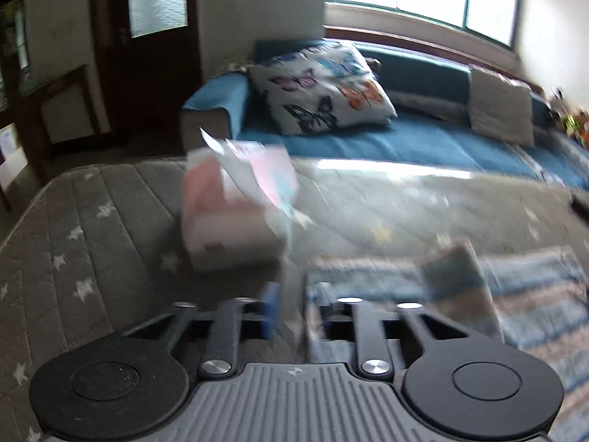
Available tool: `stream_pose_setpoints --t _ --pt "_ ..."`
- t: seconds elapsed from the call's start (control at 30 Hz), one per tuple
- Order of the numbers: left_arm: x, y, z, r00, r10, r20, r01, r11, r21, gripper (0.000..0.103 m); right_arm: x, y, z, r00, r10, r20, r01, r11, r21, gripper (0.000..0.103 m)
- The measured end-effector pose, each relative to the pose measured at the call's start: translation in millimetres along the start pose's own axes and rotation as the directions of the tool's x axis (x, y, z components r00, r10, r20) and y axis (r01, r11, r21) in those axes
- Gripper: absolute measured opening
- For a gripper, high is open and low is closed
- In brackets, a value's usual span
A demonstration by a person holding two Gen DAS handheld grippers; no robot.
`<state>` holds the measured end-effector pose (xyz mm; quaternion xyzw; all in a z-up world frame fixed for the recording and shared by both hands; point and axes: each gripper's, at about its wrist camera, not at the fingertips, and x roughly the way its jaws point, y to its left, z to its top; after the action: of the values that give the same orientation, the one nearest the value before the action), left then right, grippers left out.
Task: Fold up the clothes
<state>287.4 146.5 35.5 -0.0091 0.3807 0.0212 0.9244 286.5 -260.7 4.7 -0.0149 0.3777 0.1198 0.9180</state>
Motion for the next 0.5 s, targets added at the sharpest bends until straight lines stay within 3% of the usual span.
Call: stream_pose_setpoints --t 0.23,0.33,0.47,0.5 --pt "22 -5 0 0.999 -0.006 -0.040 0.005 1.000 -0.023 0.040 24 -4 12 1.000 0.003 0.016 -0.003 1.000 0.019 0.030" --pt "29 -5 1 0.999 -0.024 -0.044 0.022 0.999 -0.039 0.030 29 -3 15 1.000 0.009 0.021 -0.009 1.000 0.020 0.029" --pt "34 -12 3 1.000 -0.003 -0.015 0.003 1.000 -0.015 0.003 34 0 18 1.000 0.016 0.025 -0.016 1.000 0.020 0.011" --pt "35 -12 3 1.000 0.014 -0.003 -0.014 1.000 -0.008 0.001 34 1 18 1.000 0.006 0.031 -0.006 1.000 0.015 0.002"
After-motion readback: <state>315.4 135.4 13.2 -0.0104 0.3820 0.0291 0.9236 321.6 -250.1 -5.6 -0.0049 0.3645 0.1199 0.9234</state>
